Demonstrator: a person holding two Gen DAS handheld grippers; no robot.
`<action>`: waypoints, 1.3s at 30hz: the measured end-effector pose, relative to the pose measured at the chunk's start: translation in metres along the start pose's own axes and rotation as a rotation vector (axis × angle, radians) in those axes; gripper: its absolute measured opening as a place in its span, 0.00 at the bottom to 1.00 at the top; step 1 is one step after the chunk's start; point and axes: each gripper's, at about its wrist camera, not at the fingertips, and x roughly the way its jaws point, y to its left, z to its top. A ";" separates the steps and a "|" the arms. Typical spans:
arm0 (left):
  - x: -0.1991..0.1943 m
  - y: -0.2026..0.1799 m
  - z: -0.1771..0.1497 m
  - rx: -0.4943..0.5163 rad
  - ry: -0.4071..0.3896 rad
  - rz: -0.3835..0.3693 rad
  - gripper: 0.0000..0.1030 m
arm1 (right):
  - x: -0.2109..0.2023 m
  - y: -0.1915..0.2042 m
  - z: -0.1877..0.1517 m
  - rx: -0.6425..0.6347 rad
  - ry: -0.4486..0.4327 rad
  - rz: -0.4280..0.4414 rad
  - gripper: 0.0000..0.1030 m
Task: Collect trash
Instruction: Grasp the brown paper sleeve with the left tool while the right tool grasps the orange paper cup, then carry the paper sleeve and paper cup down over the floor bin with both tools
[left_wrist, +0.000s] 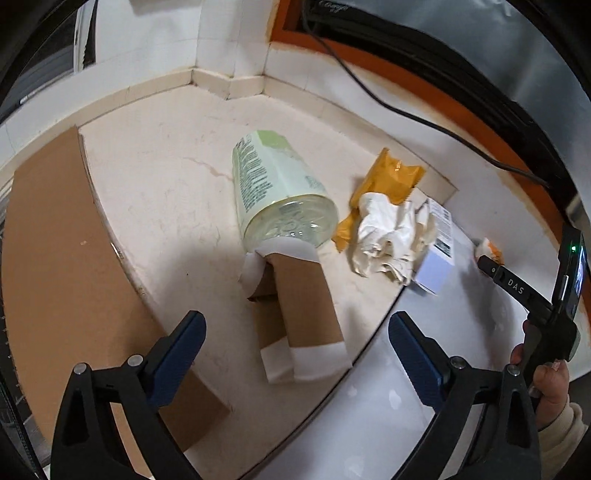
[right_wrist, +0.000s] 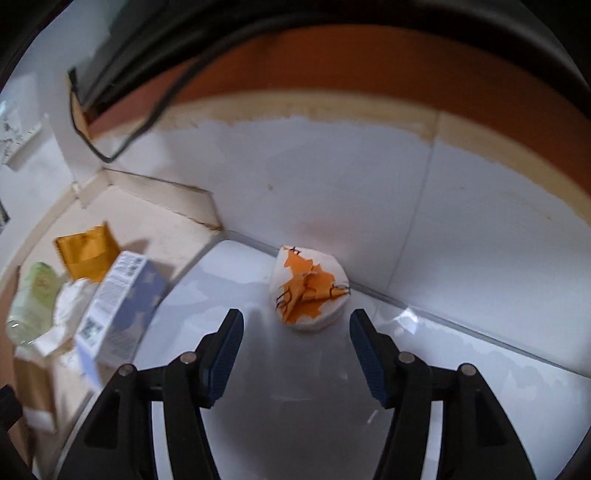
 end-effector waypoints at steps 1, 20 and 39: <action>0.003 0.001 0.001 -0.008 0.001 0.000 0.95 | 0.004 0.003 0.001 0.002 0.014 -0.006 0.61; 0.029 0.000 0.009 -0.021 0.040 0.039 0.55 | 0.018 -0.006 0.016 0.061 0.009 -0.055 0.49; -0.039 -0.015 -0.067 0.030 0.044 -0.105 0.54 | -0.085 0.041 -0.091 -0.112 0.075 0.196 0.49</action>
